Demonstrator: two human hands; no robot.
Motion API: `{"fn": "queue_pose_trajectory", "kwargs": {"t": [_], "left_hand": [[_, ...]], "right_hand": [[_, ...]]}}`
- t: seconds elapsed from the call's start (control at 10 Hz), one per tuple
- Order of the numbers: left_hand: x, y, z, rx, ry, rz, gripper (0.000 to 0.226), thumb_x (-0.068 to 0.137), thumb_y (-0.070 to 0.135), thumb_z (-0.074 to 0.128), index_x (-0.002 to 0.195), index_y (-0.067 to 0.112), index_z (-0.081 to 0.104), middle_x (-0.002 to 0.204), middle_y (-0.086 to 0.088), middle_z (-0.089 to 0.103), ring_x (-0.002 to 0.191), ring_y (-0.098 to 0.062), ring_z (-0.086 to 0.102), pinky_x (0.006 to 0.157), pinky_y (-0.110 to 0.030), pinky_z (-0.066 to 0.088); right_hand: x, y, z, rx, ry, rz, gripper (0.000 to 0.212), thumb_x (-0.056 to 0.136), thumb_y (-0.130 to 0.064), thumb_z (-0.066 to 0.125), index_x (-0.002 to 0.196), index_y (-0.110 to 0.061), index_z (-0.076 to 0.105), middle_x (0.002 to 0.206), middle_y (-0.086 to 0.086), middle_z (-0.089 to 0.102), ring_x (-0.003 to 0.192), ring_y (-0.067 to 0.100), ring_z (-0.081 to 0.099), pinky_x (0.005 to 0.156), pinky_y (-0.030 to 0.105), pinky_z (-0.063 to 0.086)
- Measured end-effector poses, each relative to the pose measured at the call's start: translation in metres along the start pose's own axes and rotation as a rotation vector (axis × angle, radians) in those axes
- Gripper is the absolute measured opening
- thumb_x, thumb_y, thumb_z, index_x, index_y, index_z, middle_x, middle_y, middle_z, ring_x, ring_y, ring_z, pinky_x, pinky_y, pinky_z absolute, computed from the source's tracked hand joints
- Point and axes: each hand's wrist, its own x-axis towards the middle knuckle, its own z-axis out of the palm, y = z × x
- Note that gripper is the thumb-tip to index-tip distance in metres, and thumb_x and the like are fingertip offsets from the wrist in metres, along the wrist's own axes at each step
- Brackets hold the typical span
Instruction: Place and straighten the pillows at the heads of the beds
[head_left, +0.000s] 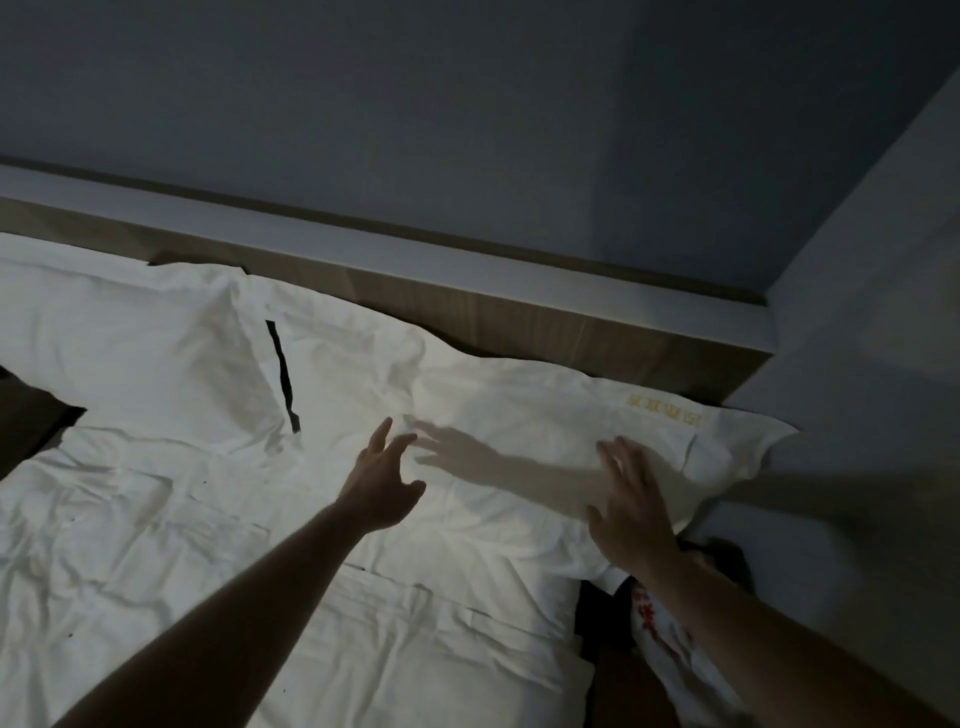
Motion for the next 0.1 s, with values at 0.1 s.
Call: {"fn": "queue_pose_trajectory", "kwargs": {"t": [0.1], "left_hand": [[-0.0315,-0.0049,0.0007,0.009,0.057,0.055,0.069,0.088,0.03,0.076,0.15,0.024,0.048,0.172,-0.005,0.015,0.149,-0.032,0.039,0.116,-0.044,0.042]], "right_hand": [[-0.0177,-0.0109,-0.0017,0.237,-0.126,0.003,0.081,0.099,-0.026,0.063,0.167,-0.02,0.019,0.175,0.006,0.017,0.162,0.028,0.015,0.129,0.042,0.023]]}}
